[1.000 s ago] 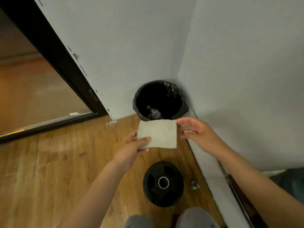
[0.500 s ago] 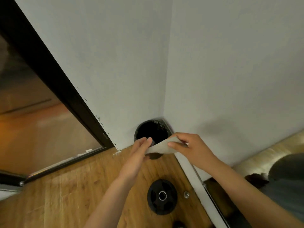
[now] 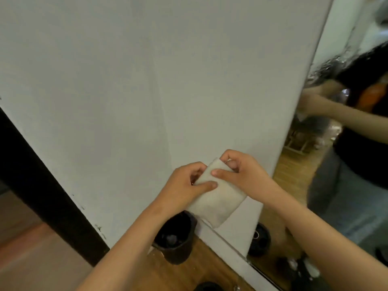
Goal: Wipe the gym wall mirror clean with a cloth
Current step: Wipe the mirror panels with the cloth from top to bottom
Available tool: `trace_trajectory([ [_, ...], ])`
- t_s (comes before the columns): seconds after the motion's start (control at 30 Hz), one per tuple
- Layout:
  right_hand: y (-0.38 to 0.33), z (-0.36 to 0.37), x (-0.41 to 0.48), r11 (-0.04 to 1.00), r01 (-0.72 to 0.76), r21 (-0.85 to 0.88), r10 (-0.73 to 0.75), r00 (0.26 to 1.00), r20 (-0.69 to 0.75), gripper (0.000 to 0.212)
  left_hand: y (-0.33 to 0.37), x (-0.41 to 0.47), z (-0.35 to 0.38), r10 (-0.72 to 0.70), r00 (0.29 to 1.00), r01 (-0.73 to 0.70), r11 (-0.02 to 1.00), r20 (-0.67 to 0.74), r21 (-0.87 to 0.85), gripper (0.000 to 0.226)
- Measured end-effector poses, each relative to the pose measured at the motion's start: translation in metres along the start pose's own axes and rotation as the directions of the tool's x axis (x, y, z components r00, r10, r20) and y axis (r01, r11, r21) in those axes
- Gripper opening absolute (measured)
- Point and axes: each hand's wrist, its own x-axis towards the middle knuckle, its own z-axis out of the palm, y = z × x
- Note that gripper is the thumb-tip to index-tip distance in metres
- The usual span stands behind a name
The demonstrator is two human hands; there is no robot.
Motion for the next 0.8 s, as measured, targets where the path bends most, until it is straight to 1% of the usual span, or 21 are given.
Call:
trace_trajectory([
  [0.03,-0.009,-0.012,-0.005,1.000,0.011,0.008,-0.011,0.998,-0.058,0.020,0.012,0.008,0.002,0.032,0.999,-0.032,0.999,0.010,-0.021,0.022],
  [0.07,-0.015,-0.024,-0.010,1.000,0.031,-0.001,-0.031,0.993,-0.117,0.023,0.024,0.016,0.005,0.065,0.998,-0.064,0.997,0.012,-0.051,0.021],
  [0.13,-0.025,-0.048,-0.021,0.998,0.061,0.005,-0.058,0.968,-0.246,0.037,0.049,0.031,0.014,0.130,0.991,-0.131,0.984,-0.014,-0.119,0.019],
  [0.2,-0.029,-0.068,-0.032,0.982,0.070,0.173,-0.004,0.934,-0.357,0.047,0.074,0.047,0.025,0.159,0.985,-0.171,0.963,-0.072,-0.211,0.016],
  [0.27,-0.031,-0.085,-0.043,0.937,0.066,0.343,0.086,0.909,-0.409,0.046,0.102,0.063,0.042,0.155,0.979,-0.188,0.938,-0.133,-0.290,0.014],
  [0.37,-0.032,-0.105,-0.052,0.863,0.114,0.492,0.119,0.901,-0.417,0.043,0.145,0.085,0.077,0.152,0.972,-0.214,0.890,-0.180,-0.403,0.013],
  [0.43,-0.041,-0.125,-0.053,0.816,0.175,0.550,0.138,0.866,-0.481,0.038,0.173,0.096,0.101,0.142,0.975,-0.207,0.856,-0.170,-0.475,0.018],
  [0.5,-0.053,-0.156,-0.054,0.836,0.230,0.499,0.135,0.794,-0.592,0.026,0.201,0.105,0.118,0.135,0.982,-0.188,0.806,-0.134,-0.562,0.025],
  [0.57,-0.072,-0.197,-0.055,0.896,0.246,0.369,0.081,0.728,-0.681,0.020,0.228,0.118,0.126,0.163,0.979,-0.204,0.747,-0.123,-0.633,0.034],
  [0.6,-0.083,-0.219,-0.056,0.925,0.245,0.291,0.035,0.707,-0.706,0.019,0.242,0.126,0.126,0.191,0.973,-0.226,0.721,-0.126,-0.655,0.036],
  [0.7,-0.125,-0.285,-0.056,0.971,0.237,0.038,-0.136,0.675,-0.725,0.014,0.290,0.151,0.120,0.305,0.943,-0.318,0.702,-0.135,-0.637,0.036],
  [0.8,-0.173,-0.339,-0.049,0.945,0.265,-0.194,-0.323,0.643,-0.694,0.017,0.341,0.171,0.111,0.438,0.888,-0.437,0.706,-0.140,-0.557,0.039],
])
